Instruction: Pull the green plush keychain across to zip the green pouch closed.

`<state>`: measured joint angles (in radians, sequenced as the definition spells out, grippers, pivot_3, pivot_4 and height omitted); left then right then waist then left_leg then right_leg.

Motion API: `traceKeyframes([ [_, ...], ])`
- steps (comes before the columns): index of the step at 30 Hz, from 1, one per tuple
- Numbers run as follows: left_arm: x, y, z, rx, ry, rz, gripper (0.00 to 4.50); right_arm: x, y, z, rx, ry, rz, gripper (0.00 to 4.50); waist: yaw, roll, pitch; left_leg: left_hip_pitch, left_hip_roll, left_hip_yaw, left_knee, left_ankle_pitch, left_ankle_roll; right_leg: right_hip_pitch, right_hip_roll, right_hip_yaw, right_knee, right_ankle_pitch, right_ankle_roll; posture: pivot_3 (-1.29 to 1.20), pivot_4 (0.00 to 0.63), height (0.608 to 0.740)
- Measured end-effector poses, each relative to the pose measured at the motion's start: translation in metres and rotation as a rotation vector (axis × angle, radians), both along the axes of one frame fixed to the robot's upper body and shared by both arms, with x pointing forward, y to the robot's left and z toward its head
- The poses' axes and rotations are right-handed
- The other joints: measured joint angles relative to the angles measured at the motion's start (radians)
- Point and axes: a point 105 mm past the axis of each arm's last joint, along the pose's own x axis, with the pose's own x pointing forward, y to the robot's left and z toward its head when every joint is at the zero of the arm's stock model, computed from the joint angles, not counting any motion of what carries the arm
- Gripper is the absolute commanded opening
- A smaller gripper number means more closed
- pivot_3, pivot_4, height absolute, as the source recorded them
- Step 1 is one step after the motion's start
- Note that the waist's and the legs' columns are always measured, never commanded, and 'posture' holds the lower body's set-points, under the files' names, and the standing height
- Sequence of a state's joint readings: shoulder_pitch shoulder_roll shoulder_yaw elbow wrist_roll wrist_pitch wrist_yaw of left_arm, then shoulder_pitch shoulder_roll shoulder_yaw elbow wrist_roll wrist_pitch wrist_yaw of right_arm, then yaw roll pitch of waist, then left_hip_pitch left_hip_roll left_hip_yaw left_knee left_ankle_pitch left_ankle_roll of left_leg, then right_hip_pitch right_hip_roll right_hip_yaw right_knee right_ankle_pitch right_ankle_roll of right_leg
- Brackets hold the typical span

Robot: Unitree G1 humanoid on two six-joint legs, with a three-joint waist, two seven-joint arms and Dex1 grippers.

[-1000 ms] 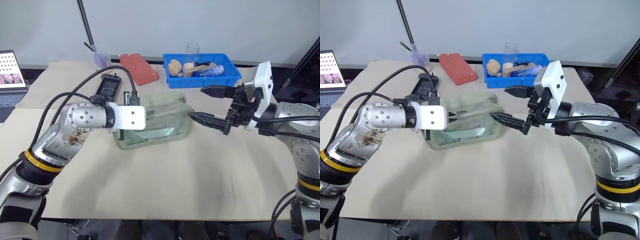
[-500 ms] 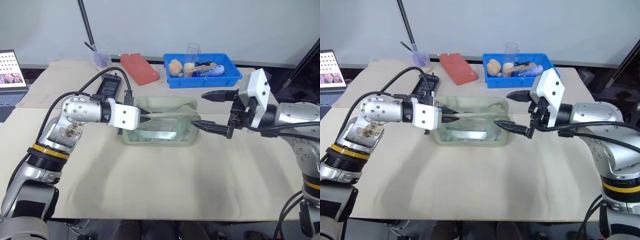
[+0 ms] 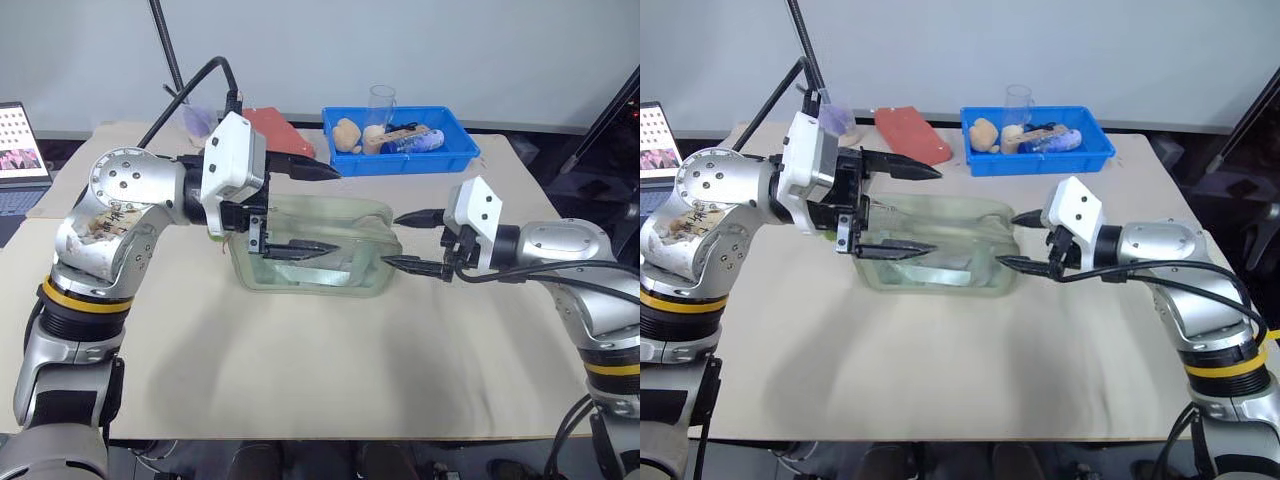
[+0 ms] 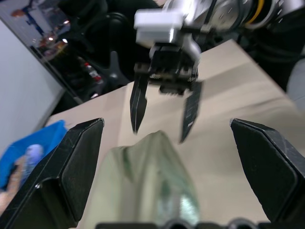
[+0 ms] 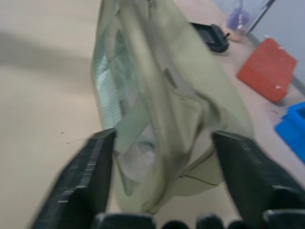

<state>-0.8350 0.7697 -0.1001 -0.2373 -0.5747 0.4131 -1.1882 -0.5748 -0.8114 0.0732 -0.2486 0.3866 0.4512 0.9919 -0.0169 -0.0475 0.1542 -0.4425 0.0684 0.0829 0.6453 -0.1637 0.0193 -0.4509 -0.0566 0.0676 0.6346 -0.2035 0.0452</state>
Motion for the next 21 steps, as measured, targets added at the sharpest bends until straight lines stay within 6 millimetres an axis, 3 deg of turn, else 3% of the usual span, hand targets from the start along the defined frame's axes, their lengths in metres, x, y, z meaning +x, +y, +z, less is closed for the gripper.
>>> traceKeyframes([
  [4,0.007,0.016,-0.007,-0.004,0.050,0.106,4.50,0.004,-0.002,-0.002,-0.005,-0.005,0.005,0.79,0.002,0.000,0.000,0.000,0.000,0.000,0.000,0.000,0.000,0.000,0.000,0.000,0.000,-0.001,-0.001,0.00,0.150,0.740],
  [7,0.012,0.037,-0.001,-0.011,0.048,0.218,4.50,0.004,0.002,-0.004,-0.007,-0.005,0.025,0.01,-0.001,0.000,0.000,0.000,0.000,0.000,0.000,0.000,0.000,0.000,0.000,0.000,0.000,-0.001,-0.001,0.00,0.150,0.740],
  [8,0.014,0.044,-0.001,-0.010,0.049,0.250,4.50,0.004,0.002,-0.005,-0.007,-0.007,0.028,0.01,-0.001,0.000,0.000,0.001,0.000,0.000,0.000,0.000,0.000,0.000,0.000,0.000,0.000,-0.001,-0.001,0.00,0.150,0.740],
  [12,0.024,0.101,-0.011,-0.026,0.118,0.507,4.50,0.007,0.004,-0.004,-0.021,-0.036,0.043,0.01,-0.004,0.000,0.000,0.002,0.001,0.001,-0.001,0.000,0.000,-0.001,0.000,0.000,0.002,-0.003,-0.005,0.00,0.150,0.740],
  [14,0.024,0.115,-0.024,-0.030,0.149,0.573,4.50,0.007,0.004,-0.004,-0.028,-0.045,0.051,0.01,-0.001,0.000,0.000,0.002,0.001,0.002,-0.001,0.000,0.000,-0.001,-0.001,0.000,0.002,-0.004,-0.008,0.00,0.150,0.740],
  [17,0.028,0.127,-0.049,-0.027,0.196,0.655,4.50,0.006,0.004,-0.004,-0.033,-0.041,0.065,0.01,0.008,0.000,0.000,0.001,0.000,0.002,-0.001,0.000,-0.001,-0.001,-0.002,0.000,0.003,-0.003,-0.009,0.00,0.150,0.740],
  [20,0.032,0.127,-0.059,-0.050,0.189,0.690,4.50,0.007,0.004,-0.005,-0.028,-0.041,0.066,0.01,0.012,0.000,0.000,0.001,0.000,0.003,0.000,0.001,-0.002,-0.002,-0.002,0.000,0.003,-0.003,-0.010,0.00,0.150,0.740],
  [21,0.033,0.127,-0.061,-0.054,0.185,0.697,4.26,0.007,0.005,-0.005,-0.026,-0.041,0.068,0.00,0.011,0.000,0.000,0.001,0.000,0.003,0.000,0.001,-0.002,-0.002,-0.002,0.000,0.004,-0.003,-0.010,0.00,0.150,0.740],
])
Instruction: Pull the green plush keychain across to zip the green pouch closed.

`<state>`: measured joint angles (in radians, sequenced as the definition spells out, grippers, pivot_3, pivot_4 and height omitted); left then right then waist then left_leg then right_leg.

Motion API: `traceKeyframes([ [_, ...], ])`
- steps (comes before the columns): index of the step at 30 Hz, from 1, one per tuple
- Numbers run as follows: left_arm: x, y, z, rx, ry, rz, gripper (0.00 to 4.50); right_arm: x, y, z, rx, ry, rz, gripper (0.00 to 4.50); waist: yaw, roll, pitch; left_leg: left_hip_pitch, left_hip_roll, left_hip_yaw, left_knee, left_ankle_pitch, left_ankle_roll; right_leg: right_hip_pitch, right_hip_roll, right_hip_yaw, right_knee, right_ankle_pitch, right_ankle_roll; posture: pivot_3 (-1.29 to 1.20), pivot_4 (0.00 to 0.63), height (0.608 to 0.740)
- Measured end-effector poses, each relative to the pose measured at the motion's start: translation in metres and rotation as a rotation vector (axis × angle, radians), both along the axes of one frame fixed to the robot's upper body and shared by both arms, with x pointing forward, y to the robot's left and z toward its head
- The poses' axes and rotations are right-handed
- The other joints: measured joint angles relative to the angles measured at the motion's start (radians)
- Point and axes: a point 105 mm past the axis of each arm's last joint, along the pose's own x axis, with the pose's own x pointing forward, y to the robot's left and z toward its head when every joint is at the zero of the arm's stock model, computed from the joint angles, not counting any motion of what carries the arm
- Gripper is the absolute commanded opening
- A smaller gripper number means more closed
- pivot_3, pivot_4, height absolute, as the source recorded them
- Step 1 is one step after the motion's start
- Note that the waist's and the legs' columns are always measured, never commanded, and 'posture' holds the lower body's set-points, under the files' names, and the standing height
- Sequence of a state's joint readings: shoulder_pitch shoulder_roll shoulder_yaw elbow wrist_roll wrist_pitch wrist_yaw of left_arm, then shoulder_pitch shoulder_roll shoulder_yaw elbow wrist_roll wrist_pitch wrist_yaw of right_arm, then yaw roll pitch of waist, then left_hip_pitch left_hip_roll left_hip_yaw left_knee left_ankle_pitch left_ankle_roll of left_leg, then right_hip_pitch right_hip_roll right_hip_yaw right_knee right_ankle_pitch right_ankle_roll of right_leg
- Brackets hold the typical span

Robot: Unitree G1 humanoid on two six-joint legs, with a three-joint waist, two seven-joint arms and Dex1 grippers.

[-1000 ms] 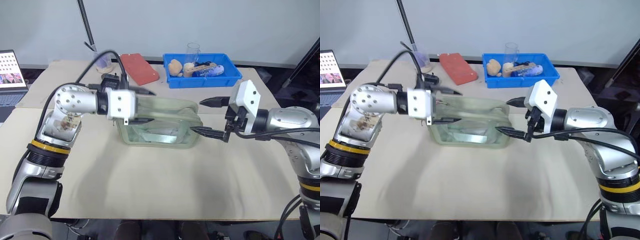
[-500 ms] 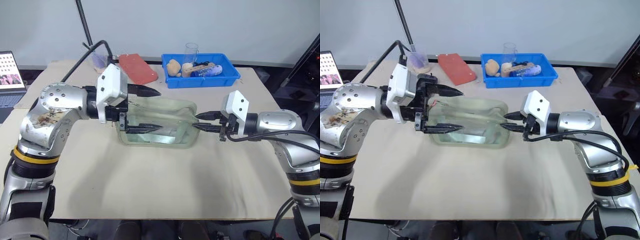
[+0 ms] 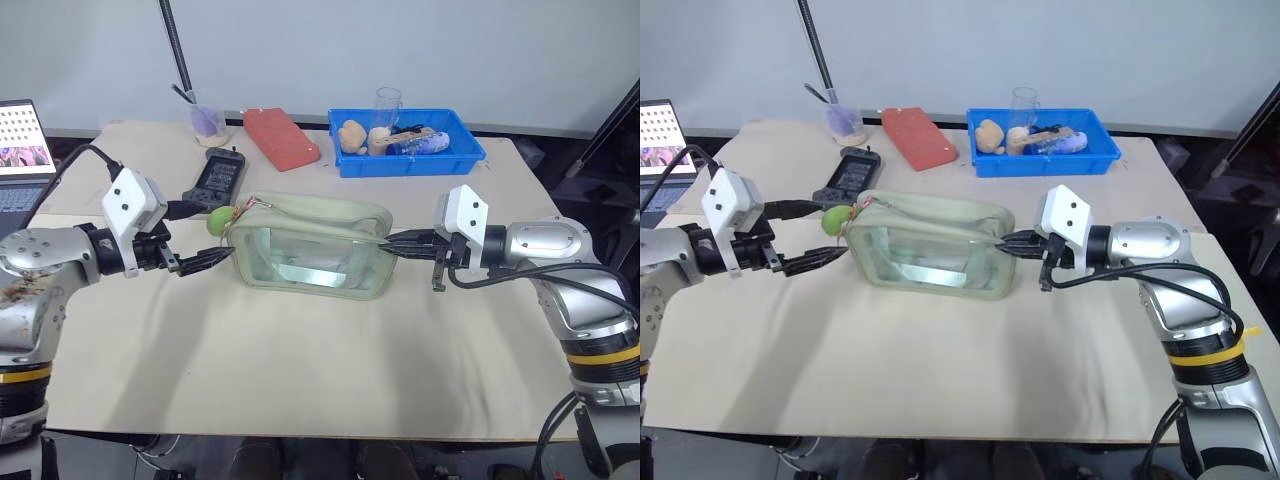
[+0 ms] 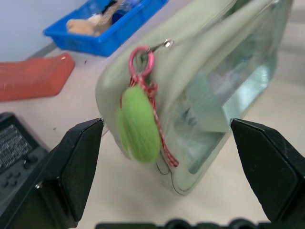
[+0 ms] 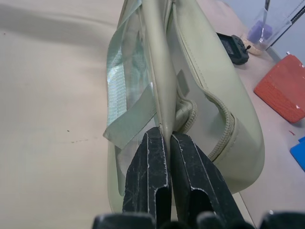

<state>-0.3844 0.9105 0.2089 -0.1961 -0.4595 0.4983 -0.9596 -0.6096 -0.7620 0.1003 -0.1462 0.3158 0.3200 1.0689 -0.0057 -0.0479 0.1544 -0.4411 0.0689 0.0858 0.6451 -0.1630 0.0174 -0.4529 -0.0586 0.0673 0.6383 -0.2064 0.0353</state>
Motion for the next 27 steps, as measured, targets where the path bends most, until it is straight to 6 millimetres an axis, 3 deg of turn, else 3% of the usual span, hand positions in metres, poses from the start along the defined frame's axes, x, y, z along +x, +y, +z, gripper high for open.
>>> traceKeyframes([
  [2,0.002,-0.001,-0.003,0.007,-0.002,0.010,3.68,0.000,0.001,0.000,0.004,0.000,0.003,0.00,-0.002,0.000,0.000,0.000,0.000,0.000,0.000,0.000,0.000,-0.001,0.000,0.000,0.001,0.000,0.000,0.00,0.150,0.740],
  [9,0.010,0.004,-0.007,0.018,0.006,0.021,0.22,0.000,0.002,0.000,0.011,0.001,0.006,0.00,-0.006,0.000,0.000,0.000,0.000,0.000,0.000,0.000,0.000,-0.002,0.000,0.000,0.003,0.000,-0.001,0.00,0.150,0.740],
  [12,0.011,0.007,-0.009,0.001,0.032,0.017,0.08,0.000,0.002,0.000,0.012,0.000,0.005,0.00,-0.007,0.000,0.000,0.000,0.000,0.000,0.000,0.000,0.000,-0.002,0.001,0.000,0.003,0.000,-0.001,0.00,0.150,0.740],
  [16,0.009,0.002,0.005,-0.067,0.070,-0.029,0.08,0.000,0.002,0.000,0.013,-0.002,0.003,0.00,-0.006,0.000,0.000,0.000,0.000,0.000,0.000,0.000,0.000,-0.002,0.001,0.000,0.003,0.000,0.000,0.00,0.150,0.740],
  [20,0.009,-0.004,0.045,-0.100,0.021,-0.076,0.08,0.000,0.001,0.000,0.015,-0.004,-0.002,0.00,-0.005,-0.001,0.000,0.000,0.000,0.000,0.000,0.000,0.000,-0.002,0.001,0.000,0.003,-0.001,0.000,0.00,0.150,0.740],
  [23,0.009,-0.020,0.068,-0.064,-0.061,-0.136,0.08,0.000,0.001,0.000,0.015,-0.005,-0.002,0.00,-0.005,-0.001,0.000,0.000,-0.001,0.000,0.000,0.000,0.000,-0.001,0.000,0.000,0.003,-0.001,0.000,0.00,0.150,0.740],
  [27,0.016,-0.062,0.049,0.066,-0.096,-0.270,0.08,0.000,0.002,0.001,0.018,-0.006,0.000,0.00,-0.004,-0.001,0.000,0.000,-0.001,0.000,0.000,0.000,0.000,-0.001,0.001,0.000,0.003,-0.001,0.000,0.00,0.150,0.740],
])
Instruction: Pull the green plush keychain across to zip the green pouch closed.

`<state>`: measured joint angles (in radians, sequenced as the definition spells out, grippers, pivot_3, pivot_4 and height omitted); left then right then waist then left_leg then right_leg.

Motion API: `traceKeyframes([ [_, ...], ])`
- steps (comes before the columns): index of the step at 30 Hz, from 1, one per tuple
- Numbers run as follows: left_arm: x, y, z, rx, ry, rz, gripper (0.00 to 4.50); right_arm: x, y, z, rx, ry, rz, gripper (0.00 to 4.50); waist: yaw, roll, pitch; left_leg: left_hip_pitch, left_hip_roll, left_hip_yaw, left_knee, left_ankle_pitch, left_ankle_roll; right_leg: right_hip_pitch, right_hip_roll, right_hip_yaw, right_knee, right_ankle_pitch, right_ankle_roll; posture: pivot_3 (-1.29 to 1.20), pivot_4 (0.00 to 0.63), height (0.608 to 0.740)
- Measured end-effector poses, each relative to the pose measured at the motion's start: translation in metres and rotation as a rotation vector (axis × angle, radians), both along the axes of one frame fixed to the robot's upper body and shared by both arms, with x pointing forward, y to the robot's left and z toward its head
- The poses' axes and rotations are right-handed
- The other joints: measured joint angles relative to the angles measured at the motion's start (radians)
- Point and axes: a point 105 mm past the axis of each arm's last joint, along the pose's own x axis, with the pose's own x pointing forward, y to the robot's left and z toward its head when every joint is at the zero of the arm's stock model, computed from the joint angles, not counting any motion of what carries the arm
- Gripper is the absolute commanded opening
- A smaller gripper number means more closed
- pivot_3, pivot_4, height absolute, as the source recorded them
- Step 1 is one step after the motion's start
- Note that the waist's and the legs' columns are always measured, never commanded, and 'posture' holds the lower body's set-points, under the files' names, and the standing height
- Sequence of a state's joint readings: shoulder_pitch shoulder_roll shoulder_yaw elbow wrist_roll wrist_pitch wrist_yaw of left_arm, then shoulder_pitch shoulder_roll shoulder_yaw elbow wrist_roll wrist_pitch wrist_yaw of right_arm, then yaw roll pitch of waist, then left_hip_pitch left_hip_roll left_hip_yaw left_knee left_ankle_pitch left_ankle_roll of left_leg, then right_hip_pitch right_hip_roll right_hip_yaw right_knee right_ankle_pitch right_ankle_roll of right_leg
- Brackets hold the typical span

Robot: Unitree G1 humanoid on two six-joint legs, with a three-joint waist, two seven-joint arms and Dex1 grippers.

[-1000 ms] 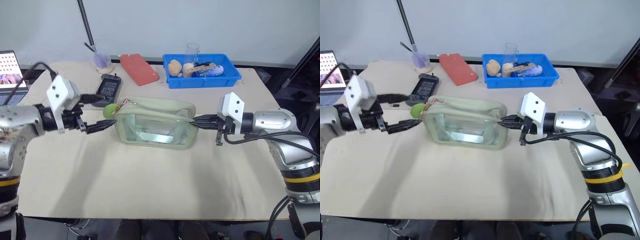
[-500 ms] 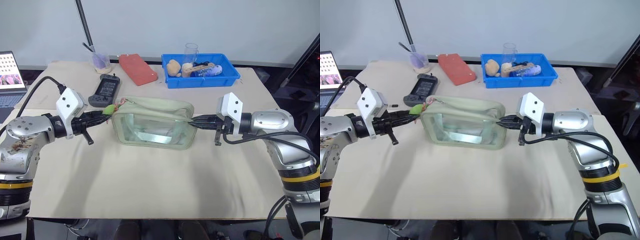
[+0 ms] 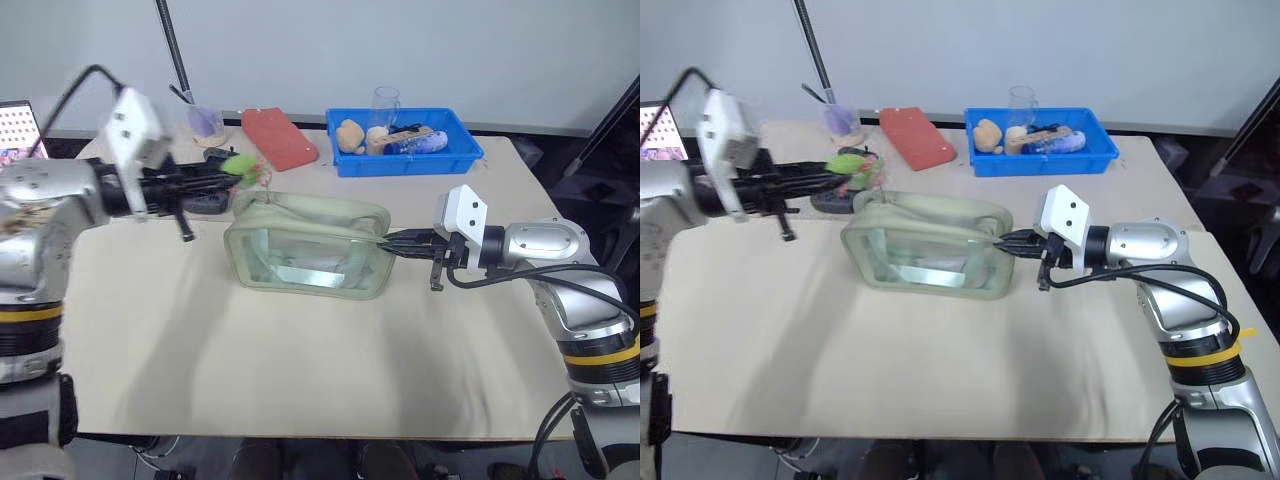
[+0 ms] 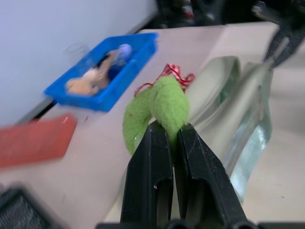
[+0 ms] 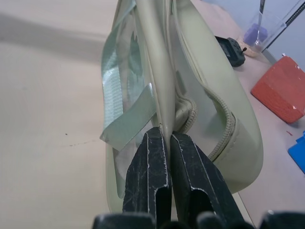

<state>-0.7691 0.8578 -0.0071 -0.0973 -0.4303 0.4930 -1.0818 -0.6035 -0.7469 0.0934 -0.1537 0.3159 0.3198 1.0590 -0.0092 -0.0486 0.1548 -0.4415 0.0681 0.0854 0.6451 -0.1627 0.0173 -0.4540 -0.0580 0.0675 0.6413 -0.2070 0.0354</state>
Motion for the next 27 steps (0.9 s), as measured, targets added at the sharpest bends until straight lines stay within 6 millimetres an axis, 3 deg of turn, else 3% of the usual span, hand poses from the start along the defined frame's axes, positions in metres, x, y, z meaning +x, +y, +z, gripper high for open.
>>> traceKeyframes([
  [1,0.001,-0.011,-0.008,0.016,0.003,-0.039,0.08,0.000,0.001,0.000,0.003,0.000,0.002,0.00,0.000,0.000,0.000,0.000,0.000,0.000,0.000,0.000,0.000,0.000,0.000,0.000,0.000,0.000,0.000,0.00,0.150,0.740],
  [4,0.003,-0.018,-0.022,0.081,0.007,-0.088,1.01,0.000,0.002,-0.001,0.008,0.003,0.004,0.00,-0.009,0.000,0.000,0.000,0.000,0.000,0.000,0.000,0.000,-0.001,0.001,0.001,0.001,0.002,0.003,0.00,0.150,0.740],
  [11,0.004,-0.009,-0.020,0.132,-0.010,-0.097,4.34,0.002,0.002,0.000,0.013,0.004,-0.011,0.00,-0.008,0.000,0.000,0.000,0.001,-0.001,0.000,0.000,0.000,-0.001,0.002,0.001,0.002,0.001,0.003,0.00,0.150,0.740],
  [12,0.004,-0.005,-0.020,0.143,-0.007,-0.087,4.47,0.002,0.002,0.000,0.014,0.004,-0.012,0.00,-0.008,0.000,0.000,0.000,0.001,-0.001,0.000,0.000,0.000,-0.001,0.002,0.001,0.002,0.001,0.002,0.00,0.150,0.740],
  [18,0.003,0.032,-0.011,0.162,-0.015,0.046,4.47,0.002,0.002,0.000,0.014,0.006,-0.013,0.00,-0.010,0.000,0.000,0.000,0.001,-0.001,0.000,0.000,0.000,-0.001,0.002,0.001,0.002,0.000,0.002,0.00,0.150,0.740],
  [21,0.004,0.047,-0.036,0.147,0.044,0.107,4.47,0.002,0.002,0.001,0.015,0.011,-0.017,0.00,-0.007,0.000,0.000,0.000,0.001,-0.001,0.000,0.000,0.000,-0.001,0.001,0.001,0.002,0.000,0.002,0.00,0.150,0.740],
  [23,0.004,0.044,-0.052,0.122,0.080,0.109,4.47,0.003,0.002,0.002,0.015,0.015,-0.018,0.00,-0.001,0.000,0.000,-0.001,0.001,0.000,0.000,0.000,0.000,-0.001,0.001,0.001,0.002,-0.001,0.000,0.00,0.150,0.740],
  [26,0.007,0.039,-0.061,0.113,0.070,0.117,3.68,0.003,0.003,0.003,0.014,0.013,-0.015,0.00,0.005,0.000,0.000,-0.001,0.001,0.000,0.001,0.000,0.000,-0.001,0.000,0.001,0.001,-0.001,-0.001,0.00,0.150,0.740],
  [27,0.008,0.038,-0.061,0.112,0.056,0.119,3.17,0.003,0.003,0.003,0.013,0.013,-0.014,0.00,0.006,0.000,0.000,-0.001,0.000,0.000,0.001,0.000,0.000,-0.001,0.000,0.001,0.001,-0.001,-0.001,0.00,0.150,0.740],
])
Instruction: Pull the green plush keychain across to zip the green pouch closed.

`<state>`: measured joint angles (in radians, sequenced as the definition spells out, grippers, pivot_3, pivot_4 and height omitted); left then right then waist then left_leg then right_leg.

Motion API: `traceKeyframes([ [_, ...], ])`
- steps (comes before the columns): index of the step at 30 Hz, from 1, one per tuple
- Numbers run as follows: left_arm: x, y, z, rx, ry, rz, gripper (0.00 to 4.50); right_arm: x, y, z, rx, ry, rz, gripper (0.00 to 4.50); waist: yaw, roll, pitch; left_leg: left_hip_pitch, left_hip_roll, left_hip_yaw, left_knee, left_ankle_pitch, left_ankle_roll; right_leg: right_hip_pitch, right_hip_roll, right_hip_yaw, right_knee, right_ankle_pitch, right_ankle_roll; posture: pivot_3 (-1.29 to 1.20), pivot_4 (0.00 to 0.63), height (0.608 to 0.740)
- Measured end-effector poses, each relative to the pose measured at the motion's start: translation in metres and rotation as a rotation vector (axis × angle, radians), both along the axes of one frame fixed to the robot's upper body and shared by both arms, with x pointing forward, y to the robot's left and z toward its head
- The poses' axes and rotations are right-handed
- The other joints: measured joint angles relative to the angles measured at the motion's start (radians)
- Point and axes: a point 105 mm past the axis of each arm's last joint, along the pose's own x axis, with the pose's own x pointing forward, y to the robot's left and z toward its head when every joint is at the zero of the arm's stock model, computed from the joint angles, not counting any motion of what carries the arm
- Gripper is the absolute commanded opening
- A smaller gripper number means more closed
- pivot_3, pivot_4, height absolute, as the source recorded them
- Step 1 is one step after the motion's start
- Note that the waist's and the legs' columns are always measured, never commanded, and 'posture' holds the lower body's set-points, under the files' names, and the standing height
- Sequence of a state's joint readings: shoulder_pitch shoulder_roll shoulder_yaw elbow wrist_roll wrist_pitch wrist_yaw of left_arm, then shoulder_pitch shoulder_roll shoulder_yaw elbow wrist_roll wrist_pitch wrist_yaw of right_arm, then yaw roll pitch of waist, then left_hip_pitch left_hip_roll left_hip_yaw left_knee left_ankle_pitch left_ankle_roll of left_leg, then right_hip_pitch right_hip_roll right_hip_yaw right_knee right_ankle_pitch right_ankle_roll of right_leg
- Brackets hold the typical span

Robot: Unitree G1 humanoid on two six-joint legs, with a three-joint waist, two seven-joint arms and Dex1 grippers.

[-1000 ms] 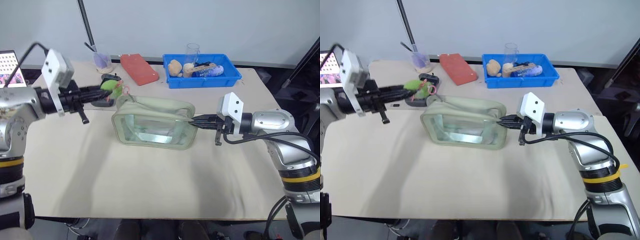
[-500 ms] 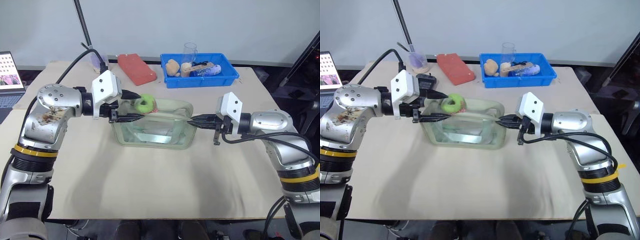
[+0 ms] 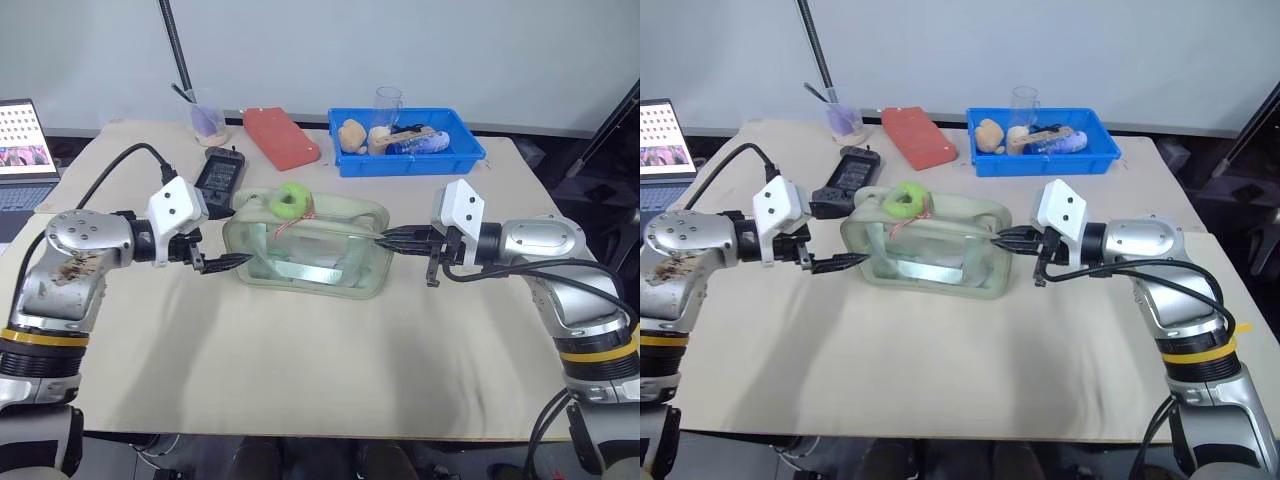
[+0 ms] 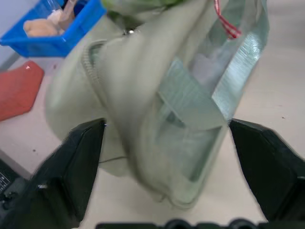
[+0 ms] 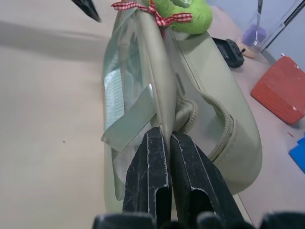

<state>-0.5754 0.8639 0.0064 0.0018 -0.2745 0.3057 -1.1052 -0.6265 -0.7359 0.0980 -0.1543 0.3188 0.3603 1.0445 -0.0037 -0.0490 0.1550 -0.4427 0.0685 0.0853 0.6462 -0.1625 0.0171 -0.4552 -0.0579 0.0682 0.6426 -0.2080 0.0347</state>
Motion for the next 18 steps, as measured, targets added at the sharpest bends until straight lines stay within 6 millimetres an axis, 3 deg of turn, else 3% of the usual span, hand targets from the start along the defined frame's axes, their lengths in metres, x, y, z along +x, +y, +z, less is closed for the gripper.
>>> traceKeyframes([
  [6,0.001,0.001,-0.001,-0.006,-0.003,0.010,0.41,0.000,0.000,-0.001,-0.003,0.005,0.000,0.00,-0.005,0.000,0.000,0.000,0.000,0.000,-0.001,0.000,0.000,0.000,0.001,0.000,0.000,0.001,0.001,0.00,0.150,0.740],
  [7,0.000,0.000,-0.001,-0.006,-0.003,0.006,0.01,0.000,0.000,-0.001,-0.003,0.007,-0.001,0.38,-0.006,0.000,0.000,0.000,0.000,0.000,-0.001,0.000,0.000,0.000,0.000,0.000,0.000,0.001,0.001,0.00,0.150,0.740],
  [12,-0.001,-0.002,-0.002,-0.006,-0.005,0.000,0.00,0.000,0.000,0.002,-0.013,0.008,0.009,2.15,-0.007,0.000,0.000,0.000,0.000,0.000,0.000,0.000,0.000,0.000,0.000,0.000,0.000,0.001,0.001,0.00,0.150,0.740],
  [18,-0.002,-0.003,-0.002,-0.004,-0.005,-0.001,0.00,0.008,-0.004,0.030,-0.044,-0.074,-0.015,4.18,-0.008,0.000,0.000,0.000,0.000,0.000,-0.001,0.000,0.000,-0.001,0.000,0.000,0.000,0.000,0.000,0.00,0.150,0.740],
])
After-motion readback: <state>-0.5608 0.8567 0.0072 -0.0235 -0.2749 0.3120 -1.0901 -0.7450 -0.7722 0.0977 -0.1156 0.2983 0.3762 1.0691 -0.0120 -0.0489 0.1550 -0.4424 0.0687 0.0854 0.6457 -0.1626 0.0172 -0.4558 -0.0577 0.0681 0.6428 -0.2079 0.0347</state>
